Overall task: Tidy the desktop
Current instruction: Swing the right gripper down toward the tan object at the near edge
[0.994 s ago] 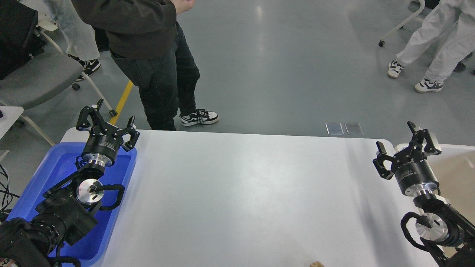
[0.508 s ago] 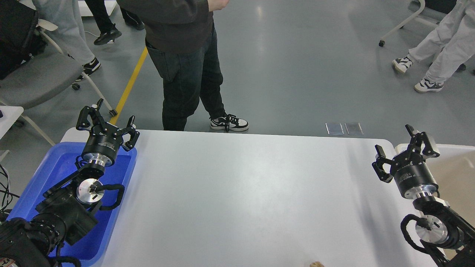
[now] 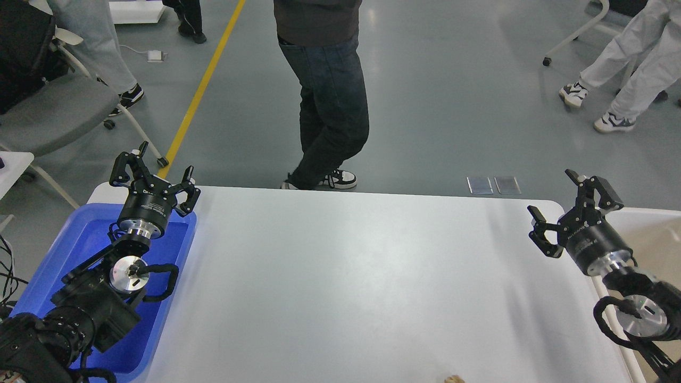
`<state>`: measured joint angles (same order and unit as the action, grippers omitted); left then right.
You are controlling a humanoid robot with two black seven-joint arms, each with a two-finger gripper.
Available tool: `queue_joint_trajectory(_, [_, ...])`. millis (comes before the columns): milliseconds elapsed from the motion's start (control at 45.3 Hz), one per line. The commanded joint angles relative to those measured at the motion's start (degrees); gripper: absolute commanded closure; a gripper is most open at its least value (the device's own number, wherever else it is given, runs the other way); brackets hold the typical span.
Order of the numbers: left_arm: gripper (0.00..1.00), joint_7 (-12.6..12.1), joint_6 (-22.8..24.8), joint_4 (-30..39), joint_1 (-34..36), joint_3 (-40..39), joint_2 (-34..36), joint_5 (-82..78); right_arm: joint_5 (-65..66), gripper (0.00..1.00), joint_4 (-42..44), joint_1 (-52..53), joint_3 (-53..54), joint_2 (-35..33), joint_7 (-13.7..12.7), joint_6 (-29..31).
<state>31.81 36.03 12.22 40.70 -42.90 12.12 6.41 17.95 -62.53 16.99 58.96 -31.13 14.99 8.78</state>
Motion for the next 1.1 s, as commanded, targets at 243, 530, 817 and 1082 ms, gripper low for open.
queue_joint_trajectory(243, [0.0, 0.01, 0.0, 0.0, -0.01, 0.01, 0.0, 0.01, 16.58, 0.0, -22.45, 4.97, -17.2, -25.45, -3.12, 0.89])
queue_joint_trajectory(530, [0.0, 0.01, 0.0, 0.0, -0.01, -0.08, 0.0, 0.01, 30.11, 0.0, -28.96, 22.11, -38.03, -32.94, -3.47, 1.77])
queue_joint_trajectory(817, [0.0, 0.01, 0.0, 0.0, -0.01, -0.08, 0.0, 0.01, 46.9, 0.0, -30.46, 37.05, -58.15, -29.87, -3.47, 2.12])
queue_joint_trajectory(1082, [0.0, 0.01, 0.18, 0.0, 0.08, -0.08, 0.0, 0.01, 63.51, 0.0, -30.02, 48.04, -76.18, -21.43, -2.95, 1.24])
